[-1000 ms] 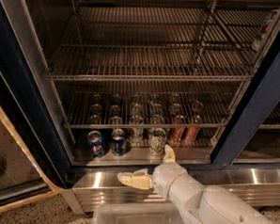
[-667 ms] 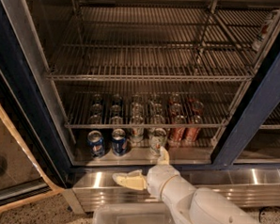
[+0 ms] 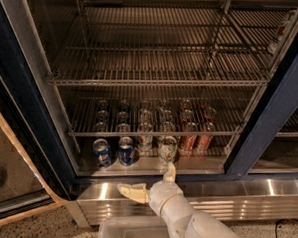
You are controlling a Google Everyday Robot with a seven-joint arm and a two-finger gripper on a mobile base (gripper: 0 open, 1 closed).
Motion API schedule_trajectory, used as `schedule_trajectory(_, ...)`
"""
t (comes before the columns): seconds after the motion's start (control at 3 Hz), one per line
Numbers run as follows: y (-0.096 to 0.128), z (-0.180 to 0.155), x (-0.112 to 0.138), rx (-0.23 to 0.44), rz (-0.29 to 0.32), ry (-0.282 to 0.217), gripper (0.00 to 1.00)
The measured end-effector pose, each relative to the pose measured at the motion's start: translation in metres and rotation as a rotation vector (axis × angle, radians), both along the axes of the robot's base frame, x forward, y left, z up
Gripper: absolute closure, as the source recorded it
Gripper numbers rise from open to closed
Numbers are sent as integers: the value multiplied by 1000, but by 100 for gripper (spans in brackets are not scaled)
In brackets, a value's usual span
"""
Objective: Pick 7up can from bottom shelf of fridge
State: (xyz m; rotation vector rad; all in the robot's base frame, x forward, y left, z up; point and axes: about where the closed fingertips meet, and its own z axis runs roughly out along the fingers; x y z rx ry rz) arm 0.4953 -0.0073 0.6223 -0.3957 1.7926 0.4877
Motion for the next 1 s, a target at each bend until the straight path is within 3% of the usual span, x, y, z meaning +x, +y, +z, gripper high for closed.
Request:
schedule_trajectory(0.33, -4, -13, 1, 28, -41, -4, 0)
schedule_trajectory(1.0, -7, -24, 5, 34, -62, 15, 0)
